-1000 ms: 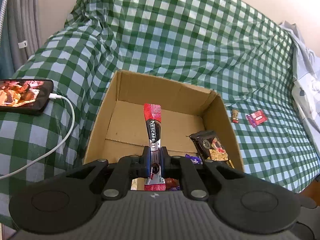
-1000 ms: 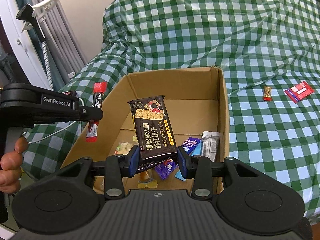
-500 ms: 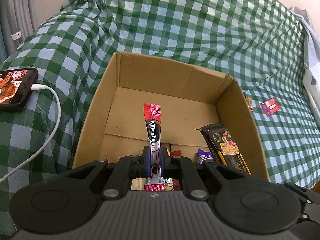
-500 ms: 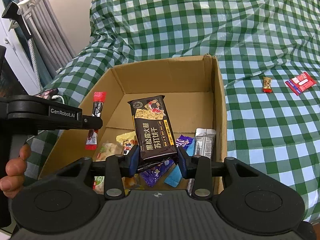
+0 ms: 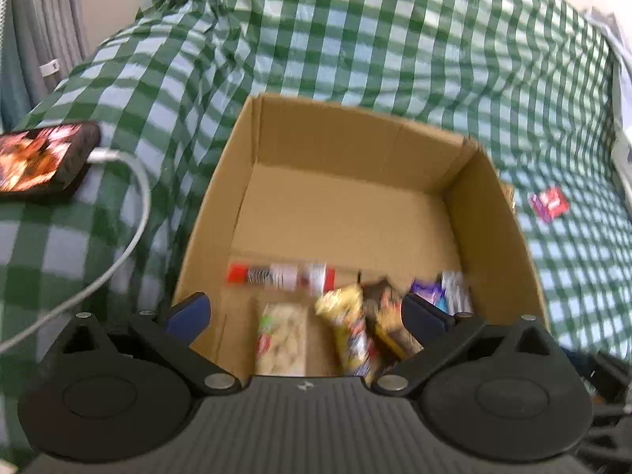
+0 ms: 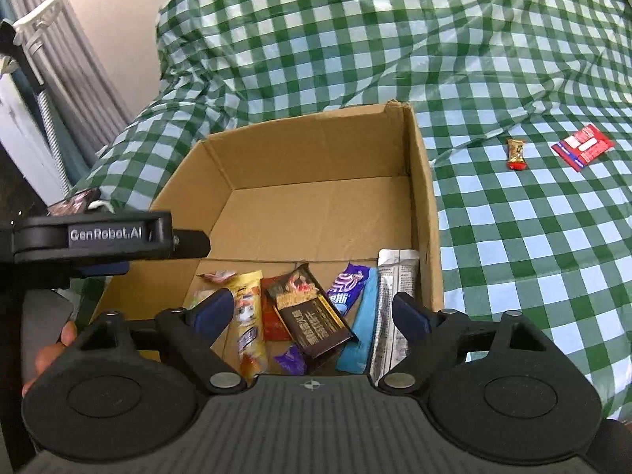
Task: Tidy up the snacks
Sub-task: 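Lower both held snacks into the box and open both tools, then hold both tools above the box, then move them toward the last snacks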
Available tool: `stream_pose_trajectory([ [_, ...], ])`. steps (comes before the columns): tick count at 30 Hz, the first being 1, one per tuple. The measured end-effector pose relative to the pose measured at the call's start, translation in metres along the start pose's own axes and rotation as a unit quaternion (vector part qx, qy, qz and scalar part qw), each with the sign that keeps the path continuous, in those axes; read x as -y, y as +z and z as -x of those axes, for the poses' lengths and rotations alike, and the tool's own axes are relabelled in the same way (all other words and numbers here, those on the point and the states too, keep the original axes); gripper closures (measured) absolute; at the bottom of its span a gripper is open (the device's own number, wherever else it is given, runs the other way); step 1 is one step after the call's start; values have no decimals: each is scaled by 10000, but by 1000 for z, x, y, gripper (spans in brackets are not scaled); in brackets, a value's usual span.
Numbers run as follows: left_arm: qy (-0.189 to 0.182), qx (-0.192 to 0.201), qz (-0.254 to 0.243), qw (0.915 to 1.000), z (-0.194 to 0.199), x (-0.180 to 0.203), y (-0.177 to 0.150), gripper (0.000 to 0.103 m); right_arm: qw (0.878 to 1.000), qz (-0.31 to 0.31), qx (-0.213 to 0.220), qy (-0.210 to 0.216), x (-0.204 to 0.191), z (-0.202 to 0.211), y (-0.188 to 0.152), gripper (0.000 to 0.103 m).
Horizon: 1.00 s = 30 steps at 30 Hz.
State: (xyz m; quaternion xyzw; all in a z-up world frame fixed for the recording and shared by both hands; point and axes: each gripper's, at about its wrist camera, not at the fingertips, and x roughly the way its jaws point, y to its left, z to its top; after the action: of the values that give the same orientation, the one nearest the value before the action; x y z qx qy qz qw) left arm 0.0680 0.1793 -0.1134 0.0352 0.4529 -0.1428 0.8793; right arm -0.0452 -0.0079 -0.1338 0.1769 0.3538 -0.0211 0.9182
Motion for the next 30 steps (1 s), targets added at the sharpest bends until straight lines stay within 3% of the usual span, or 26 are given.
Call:
stream_pose_trajectory([
  [9, 369, -11, -6, 9993, 66, -4, -51, 0, 9999, -24, -147, -5, -12, 51, -22, 7],
  [18, 416, 346, 59, 9985, 127, 1, -76, 0, 9957, 696, 610, -59, -45, 120, -45, 2],
  [30, 420, 794, -159, 9958, 179, 10, -112, 0, 9904, 725, 1171, -155, -50, 178, -70, 1],
])
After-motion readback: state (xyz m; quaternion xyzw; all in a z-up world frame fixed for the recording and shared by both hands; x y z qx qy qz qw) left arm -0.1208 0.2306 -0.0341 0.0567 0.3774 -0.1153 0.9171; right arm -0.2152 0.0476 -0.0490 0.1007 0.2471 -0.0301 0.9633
